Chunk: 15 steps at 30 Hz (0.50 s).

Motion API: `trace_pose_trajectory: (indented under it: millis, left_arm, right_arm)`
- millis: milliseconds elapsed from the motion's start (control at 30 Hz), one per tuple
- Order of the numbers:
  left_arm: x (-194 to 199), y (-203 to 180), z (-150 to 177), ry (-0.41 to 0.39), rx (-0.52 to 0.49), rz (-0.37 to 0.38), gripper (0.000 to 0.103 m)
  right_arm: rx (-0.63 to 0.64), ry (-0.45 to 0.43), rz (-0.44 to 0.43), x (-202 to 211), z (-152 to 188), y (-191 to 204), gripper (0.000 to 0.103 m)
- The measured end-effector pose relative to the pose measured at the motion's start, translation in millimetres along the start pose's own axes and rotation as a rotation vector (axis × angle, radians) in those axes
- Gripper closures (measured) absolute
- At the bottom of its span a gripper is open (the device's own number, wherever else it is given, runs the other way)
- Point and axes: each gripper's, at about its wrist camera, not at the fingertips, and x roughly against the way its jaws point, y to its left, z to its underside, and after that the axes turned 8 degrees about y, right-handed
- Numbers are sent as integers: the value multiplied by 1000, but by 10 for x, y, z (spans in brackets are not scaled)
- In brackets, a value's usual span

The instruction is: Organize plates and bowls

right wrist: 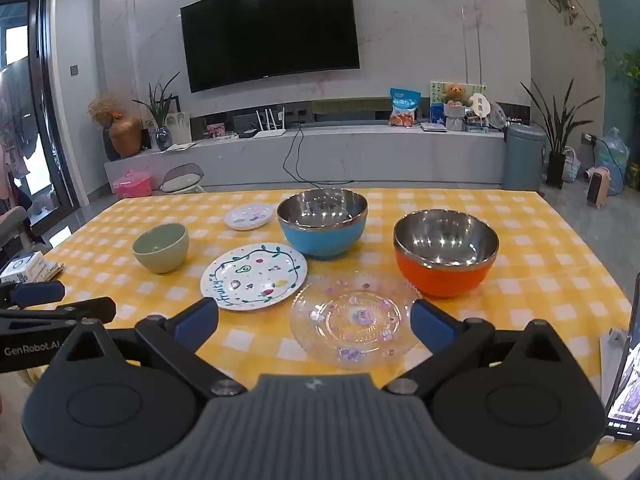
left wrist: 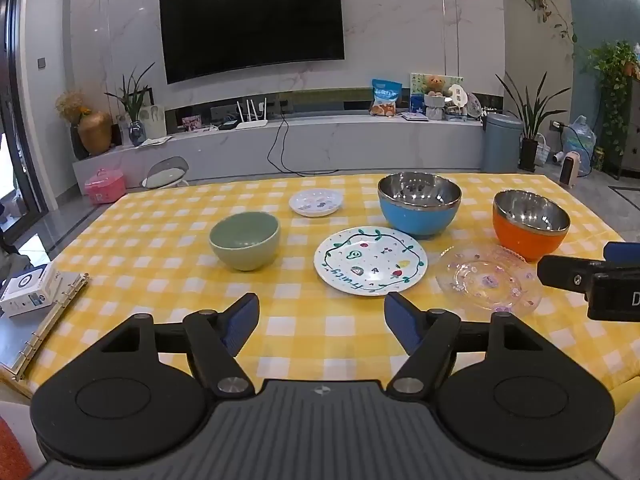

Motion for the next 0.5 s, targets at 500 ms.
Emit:
trace_pose_trajectory:
  millis: [500]
  left_arm:
    - [19, 53, 8, -9, 35, 22, 28]
  right_arm:
    - [23, 13, 25, -36, 11, 43, 3]
